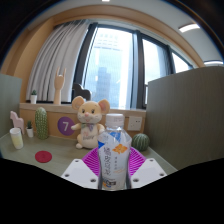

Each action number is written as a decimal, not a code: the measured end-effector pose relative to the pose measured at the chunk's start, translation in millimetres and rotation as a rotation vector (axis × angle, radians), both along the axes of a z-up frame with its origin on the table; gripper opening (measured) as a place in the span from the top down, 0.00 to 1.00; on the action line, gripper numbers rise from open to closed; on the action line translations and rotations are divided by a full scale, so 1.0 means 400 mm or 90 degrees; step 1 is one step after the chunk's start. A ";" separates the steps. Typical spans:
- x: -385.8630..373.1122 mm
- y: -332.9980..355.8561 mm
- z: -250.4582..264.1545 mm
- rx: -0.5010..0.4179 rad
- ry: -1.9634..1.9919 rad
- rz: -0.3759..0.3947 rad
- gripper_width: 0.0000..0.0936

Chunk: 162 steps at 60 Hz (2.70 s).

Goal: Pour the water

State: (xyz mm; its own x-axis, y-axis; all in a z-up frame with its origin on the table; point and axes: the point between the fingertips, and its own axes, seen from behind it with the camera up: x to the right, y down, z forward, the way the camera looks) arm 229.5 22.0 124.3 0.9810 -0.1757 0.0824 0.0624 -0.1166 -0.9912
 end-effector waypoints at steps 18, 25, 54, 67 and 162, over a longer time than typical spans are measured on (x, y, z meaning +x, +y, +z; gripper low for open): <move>-0.221 0.069 0.089 -0.017 -0.287 0.041 0.67; -0.401 0.112 0.155 0.002 -0.463 0.076 0.66; -0.934 0.243 0.193 0.093 -1.111 0.154 0.66; -1.028 0.277 0.111 0.118 -1.370 0.187 0.66; -0.680 0.330 0.008 -0.026 0.069 0.146 0.63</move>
State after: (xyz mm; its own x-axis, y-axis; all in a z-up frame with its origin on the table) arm -42.3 154.1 127.7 0.9983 0.0537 -0.0226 -0.0142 -0.1519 -0.9883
